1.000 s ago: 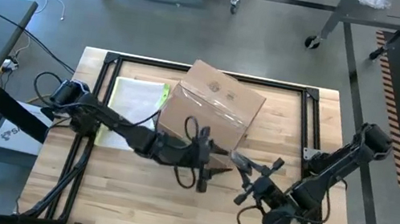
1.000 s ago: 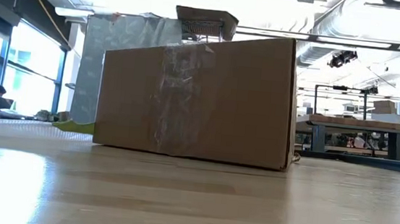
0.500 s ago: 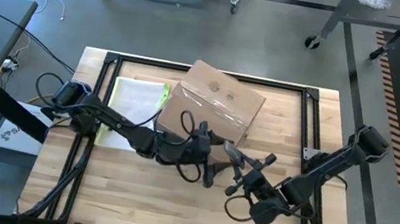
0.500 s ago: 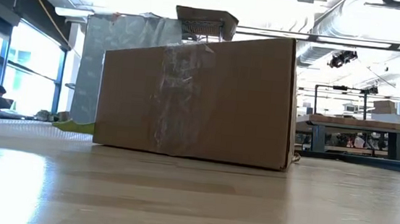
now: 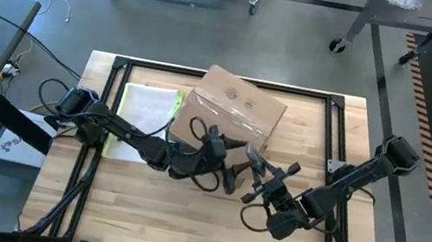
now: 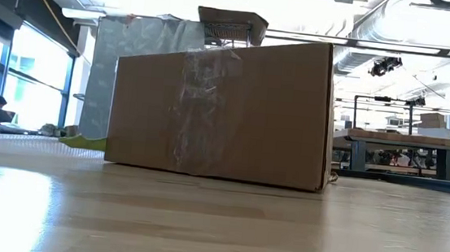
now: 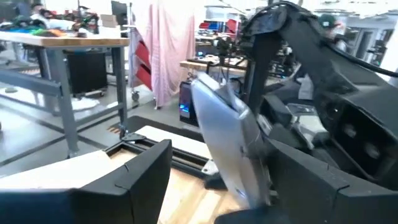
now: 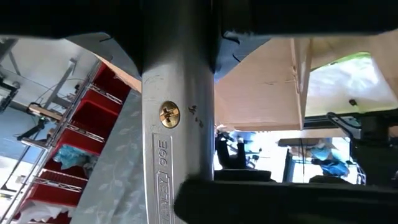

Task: Unpack boxes
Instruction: Open the cardboard box using the silver cutter

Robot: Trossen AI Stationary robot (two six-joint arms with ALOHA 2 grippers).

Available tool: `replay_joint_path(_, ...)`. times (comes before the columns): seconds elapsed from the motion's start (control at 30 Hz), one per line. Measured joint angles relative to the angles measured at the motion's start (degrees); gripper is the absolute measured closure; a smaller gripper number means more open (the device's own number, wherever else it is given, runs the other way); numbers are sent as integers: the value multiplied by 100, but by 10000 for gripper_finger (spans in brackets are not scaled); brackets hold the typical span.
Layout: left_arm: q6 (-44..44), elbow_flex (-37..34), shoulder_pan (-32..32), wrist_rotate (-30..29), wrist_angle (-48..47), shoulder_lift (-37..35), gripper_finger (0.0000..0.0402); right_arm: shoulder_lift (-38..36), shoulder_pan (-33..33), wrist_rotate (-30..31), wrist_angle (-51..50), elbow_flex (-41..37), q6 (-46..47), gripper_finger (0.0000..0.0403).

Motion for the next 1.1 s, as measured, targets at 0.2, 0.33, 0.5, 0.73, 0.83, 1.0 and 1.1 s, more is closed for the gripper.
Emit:
replay_joint_path(0.2,61,0,142,174,82,0,165,154,-15,-24,94,0,-115,306)
replay_joint_path(0.33,48,0,148,279,29,0,199,184,-15,-28,121,0,-118,306)
replay_joint_path(0.5,133,17,76,391,91,-1,294,192,-20,-80,104,0,-183,307)
replay_joint_path(0.73,479,11,-62,397,-179,-41,314,198,-75,-497,3,-7,-145,282)
replay_joint_path(0.83,614,-8,-128,173,-638,-197,361,187,-118,-735,-14,0,-374,242)
replay_joint_path(1.0,648,-11,-195,-435,-1223,-552,361,180,-100,-731,-66,0,-1000,179)
replay_joint_path(1.1,652,-11,-273,-588,-1468,-680,361,176,-105,-675,-74,2,-1145,157)
